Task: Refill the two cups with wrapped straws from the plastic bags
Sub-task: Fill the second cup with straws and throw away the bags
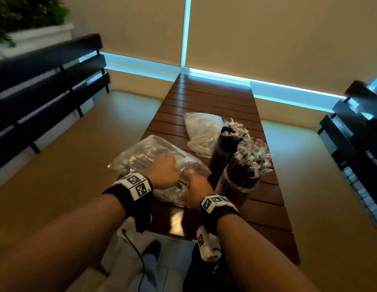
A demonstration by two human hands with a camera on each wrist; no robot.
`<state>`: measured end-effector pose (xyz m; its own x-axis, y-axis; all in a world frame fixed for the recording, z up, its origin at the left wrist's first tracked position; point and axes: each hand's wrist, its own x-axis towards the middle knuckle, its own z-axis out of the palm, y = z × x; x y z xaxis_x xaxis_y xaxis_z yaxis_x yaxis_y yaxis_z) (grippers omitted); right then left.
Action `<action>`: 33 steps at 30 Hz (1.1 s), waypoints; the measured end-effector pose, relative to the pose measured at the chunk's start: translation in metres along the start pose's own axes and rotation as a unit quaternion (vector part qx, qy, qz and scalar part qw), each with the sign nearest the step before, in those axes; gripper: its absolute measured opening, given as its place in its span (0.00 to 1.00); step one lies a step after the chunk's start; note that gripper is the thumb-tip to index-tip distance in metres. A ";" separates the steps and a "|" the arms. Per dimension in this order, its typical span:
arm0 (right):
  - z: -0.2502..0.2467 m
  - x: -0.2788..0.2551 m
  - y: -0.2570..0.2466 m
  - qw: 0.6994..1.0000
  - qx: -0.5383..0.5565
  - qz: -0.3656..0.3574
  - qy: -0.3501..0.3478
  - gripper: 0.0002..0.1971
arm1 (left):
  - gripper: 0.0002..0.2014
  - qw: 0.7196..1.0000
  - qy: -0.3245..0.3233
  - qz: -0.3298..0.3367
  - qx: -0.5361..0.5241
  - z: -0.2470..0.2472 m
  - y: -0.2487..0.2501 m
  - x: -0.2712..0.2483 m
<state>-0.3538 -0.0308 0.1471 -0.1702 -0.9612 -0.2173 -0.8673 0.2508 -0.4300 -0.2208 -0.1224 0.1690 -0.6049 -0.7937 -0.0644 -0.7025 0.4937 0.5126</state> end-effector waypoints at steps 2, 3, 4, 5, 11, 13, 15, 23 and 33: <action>0.010 0.012 -0.005 1.000 -0.023 -0.005 0.000 0.34 | 0.09 0.999 -0.008 0.022 -0.033 -0.006 0.005 -0.010; 0.014 0.018 -0.007 0.998 -0.054 -0.014 0.001 0.30 | 0.12 0.998 -0.025 0.029 -0.050 -0.010 0.008 -0.017; 0.018 0.022 -0.009 0.996 -0.081 -0.017 -0.016 0.25 | 0.17 0.996 -0.040 0.034 -0.073 -0.014 0.008 -0.021; 0.021 0.027 -0.012 0.994 -0.091 -0.007 -0.055 0.21 | 0.21 0.994 -0.048 0.033 -0.096 -0.017 0.007 -0.025; 0.026 0.029 -0.016 0.967 -0.129 -0.029 -0.219 0.27 | 0.19 0.994 -0.020 -0.107 0.010 -0.016 -0.036 -0.025; 0.028 0.037 -0.020 0.959 -0.128 -0.022 -0.251 0.22 | 0.19 0.988 -0.074 -0.125 0.046 -0.007 -0.050 -0.025; 0.032 0.048 -0.019 0.956 -0.089 0.014 -0.279 0.19 | 0.19 0.985 -0.099 -0.127 0.063 0.002 -0.059 -0.027; 0.042 0.065 0.004 0.954 -0.048 0.070 -0.286 0.18 | 0.38 0.979 -0.119 -0.148 0.068 0.004 -0.062 -0.017; -0.052 -0.002 -0.024 0.982 -0.139 0.007 -0.127 0.24 | 0.32 0.973 -0.122 -0.171 0.097 -0.008 -0.041 -0.007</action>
<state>-0.3568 -0.0409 0.2029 -0.0921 -0.8888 -0.4490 -0.9659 0.1893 -0.1765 -0.1851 -0.1399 0.1553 -0.3775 -0.8273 -0.4159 -0.9215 0.2916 0.2563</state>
